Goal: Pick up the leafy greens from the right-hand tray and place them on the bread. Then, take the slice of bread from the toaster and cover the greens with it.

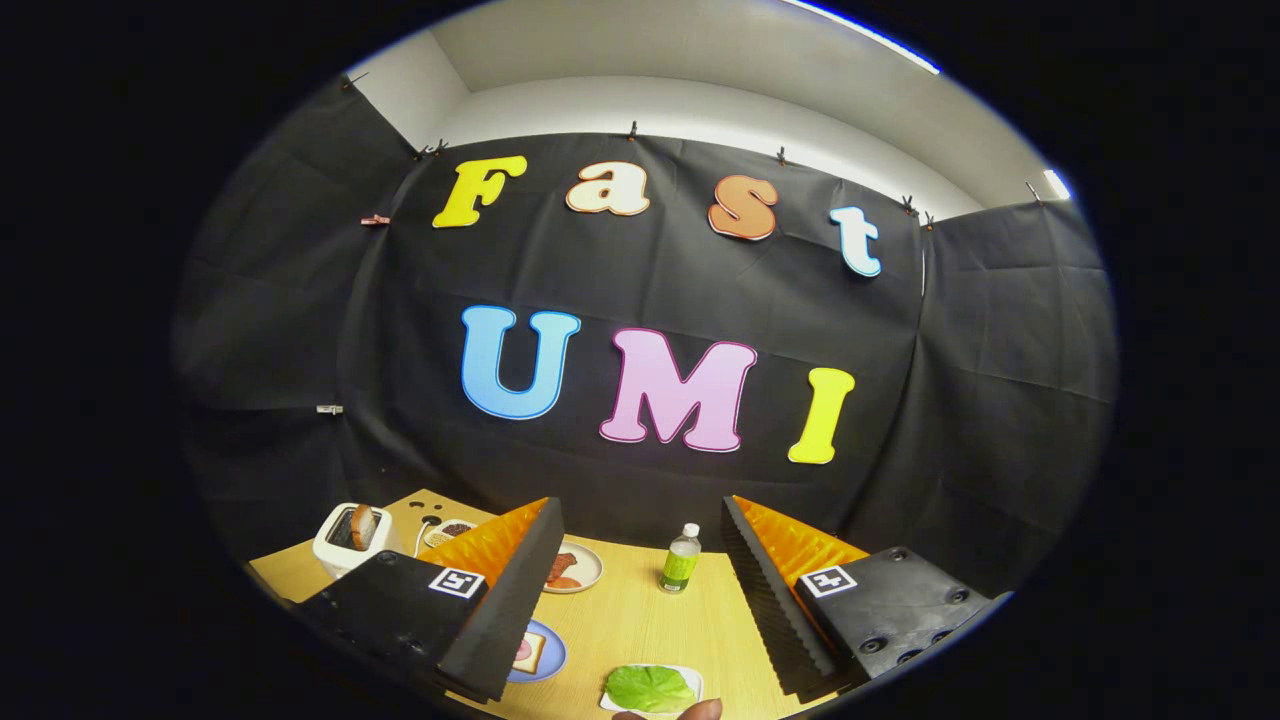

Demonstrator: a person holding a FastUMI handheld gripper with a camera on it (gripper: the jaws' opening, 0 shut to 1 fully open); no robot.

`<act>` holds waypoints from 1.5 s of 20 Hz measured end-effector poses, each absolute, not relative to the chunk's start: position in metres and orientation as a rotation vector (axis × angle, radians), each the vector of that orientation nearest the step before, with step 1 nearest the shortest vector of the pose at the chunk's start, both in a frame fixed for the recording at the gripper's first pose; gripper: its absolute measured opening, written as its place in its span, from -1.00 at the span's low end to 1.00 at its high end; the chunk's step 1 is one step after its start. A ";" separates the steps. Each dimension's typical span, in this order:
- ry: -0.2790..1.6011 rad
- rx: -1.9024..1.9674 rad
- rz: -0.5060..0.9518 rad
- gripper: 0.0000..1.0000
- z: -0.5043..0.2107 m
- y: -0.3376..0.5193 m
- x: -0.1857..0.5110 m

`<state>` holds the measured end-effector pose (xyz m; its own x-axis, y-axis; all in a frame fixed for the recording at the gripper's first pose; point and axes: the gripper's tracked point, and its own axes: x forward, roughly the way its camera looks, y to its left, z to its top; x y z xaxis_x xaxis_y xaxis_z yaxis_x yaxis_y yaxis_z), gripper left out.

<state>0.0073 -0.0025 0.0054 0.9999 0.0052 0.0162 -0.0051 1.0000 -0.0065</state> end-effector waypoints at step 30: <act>0.876 -0.186 0.547 0.83 -0.401 -0.021 0.011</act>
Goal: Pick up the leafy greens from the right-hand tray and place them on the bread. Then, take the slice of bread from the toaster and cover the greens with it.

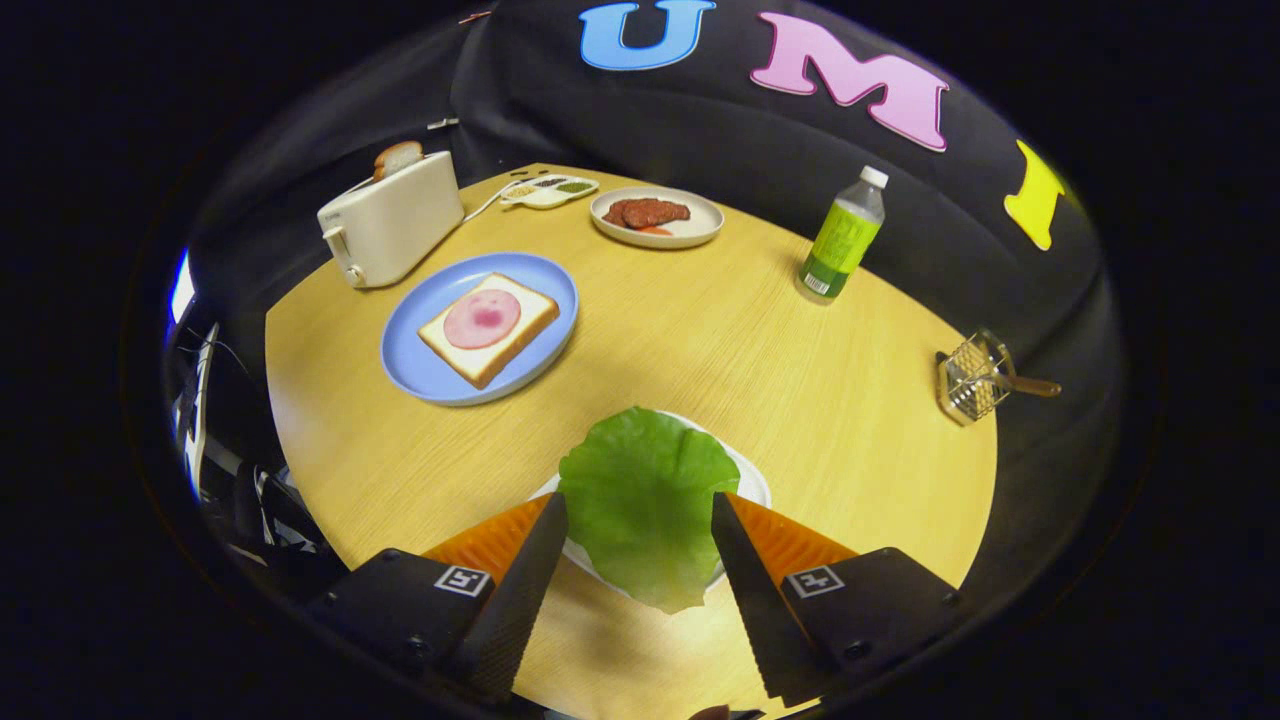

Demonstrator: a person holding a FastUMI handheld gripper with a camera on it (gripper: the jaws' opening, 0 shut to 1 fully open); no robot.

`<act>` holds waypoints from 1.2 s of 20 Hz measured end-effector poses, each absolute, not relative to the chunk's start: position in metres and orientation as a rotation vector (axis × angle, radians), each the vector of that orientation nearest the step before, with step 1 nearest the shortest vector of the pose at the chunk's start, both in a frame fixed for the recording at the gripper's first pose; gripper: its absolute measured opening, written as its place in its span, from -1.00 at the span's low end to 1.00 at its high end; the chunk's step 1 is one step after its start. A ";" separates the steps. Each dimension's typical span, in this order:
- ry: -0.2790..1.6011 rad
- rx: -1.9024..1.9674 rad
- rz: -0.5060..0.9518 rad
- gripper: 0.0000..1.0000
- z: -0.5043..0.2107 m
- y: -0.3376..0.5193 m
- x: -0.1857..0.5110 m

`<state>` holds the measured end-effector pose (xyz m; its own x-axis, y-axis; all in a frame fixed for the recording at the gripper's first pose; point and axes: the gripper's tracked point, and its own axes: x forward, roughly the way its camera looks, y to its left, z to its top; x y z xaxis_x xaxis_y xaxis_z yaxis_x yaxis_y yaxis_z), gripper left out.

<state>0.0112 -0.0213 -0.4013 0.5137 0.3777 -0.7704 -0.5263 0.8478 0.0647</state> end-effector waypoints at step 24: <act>0.979 -0.117 0.552 -0.88 -0.442 -0.024 0.030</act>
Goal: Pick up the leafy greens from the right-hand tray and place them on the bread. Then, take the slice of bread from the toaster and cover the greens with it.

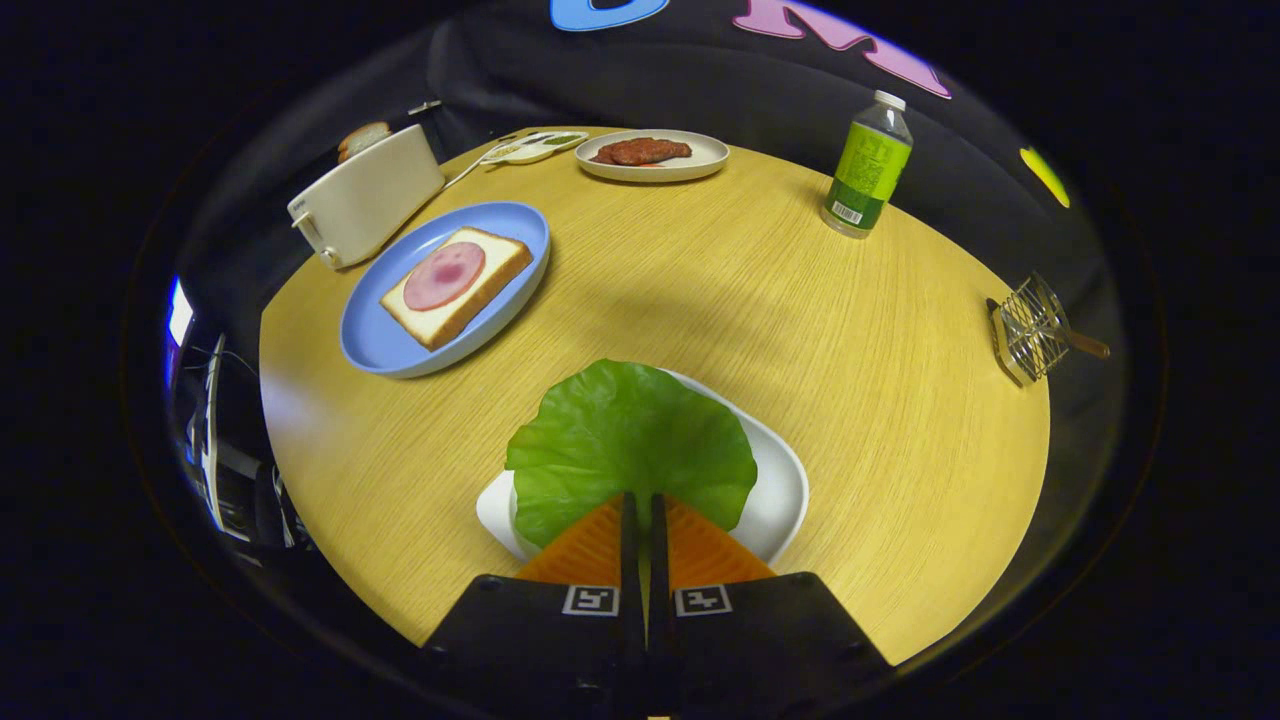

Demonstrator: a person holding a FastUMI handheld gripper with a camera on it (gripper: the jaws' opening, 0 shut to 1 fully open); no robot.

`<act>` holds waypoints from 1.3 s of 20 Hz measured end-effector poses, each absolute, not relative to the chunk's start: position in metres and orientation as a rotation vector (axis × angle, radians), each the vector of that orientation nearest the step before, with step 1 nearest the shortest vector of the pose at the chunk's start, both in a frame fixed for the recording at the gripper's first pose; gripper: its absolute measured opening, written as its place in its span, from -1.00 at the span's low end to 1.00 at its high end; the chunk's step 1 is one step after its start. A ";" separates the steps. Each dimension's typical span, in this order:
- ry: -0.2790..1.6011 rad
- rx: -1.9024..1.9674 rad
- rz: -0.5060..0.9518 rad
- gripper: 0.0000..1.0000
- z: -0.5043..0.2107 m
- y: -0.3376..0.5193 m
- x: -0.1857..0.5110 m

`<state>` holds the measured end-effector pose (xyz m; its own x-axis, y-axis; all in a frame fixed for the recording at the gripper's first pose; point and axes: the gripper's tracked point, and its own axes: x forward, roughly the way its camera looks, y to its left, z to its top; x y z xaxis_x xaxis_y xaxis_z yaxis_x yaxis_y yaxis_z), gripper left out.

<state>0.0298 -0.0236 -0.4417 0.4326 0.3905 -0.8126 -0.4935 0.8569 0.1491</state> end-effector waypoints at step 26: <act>0.640 -0.051 0.790 -0.89 -0.237 0.155 0.064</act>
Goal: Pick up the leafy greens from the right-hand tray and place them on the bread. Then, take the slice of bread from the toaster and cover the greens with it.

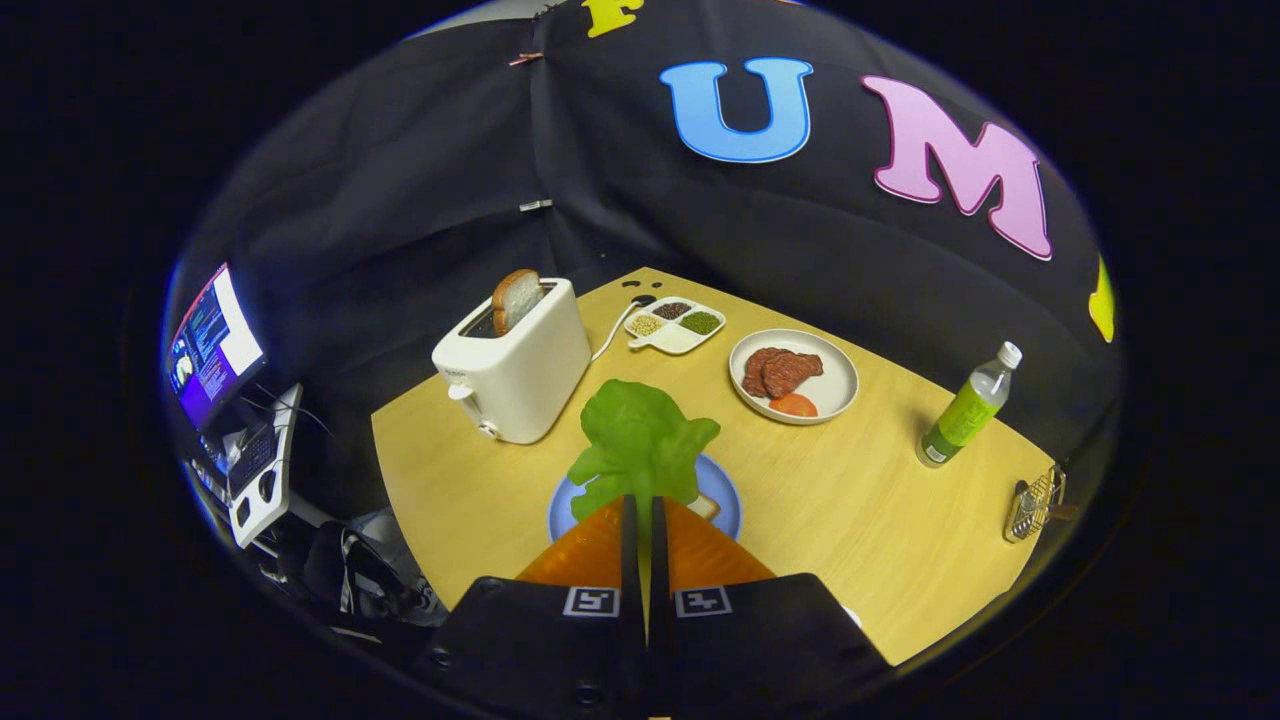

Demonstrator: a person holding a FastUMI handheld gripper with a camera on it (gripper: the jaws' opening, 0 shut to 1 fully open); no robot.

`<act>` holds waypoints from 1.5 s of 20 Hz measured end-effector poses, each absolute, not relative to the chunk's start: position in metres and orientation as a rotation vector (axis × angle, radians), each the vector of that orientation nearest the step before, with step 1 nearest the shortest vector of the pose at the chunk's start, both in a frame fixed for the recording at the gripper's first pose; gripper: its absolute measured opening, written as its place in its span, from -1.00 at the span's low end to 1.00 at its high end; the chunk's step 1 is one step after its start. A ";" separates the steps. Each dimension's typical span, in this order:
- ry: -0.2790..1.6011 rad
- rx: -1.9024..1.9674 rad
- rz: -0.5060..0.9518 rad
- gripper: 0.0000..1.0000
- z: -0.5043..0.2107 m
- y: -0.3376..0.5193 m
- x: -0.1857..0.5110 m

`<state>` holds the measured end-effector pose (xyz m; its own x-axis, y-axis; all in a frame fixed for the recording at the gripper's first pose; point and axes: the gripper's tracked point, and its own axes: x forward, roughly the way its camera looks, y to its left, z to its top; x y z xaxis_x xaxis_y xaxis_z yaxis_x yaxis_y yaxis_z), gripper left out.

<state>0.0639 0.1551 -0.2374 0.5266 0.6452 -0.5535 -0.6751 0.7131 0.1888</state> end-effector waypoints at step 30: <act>0.874 -0.158 0.581 0.44 -0.334 0.188 0.099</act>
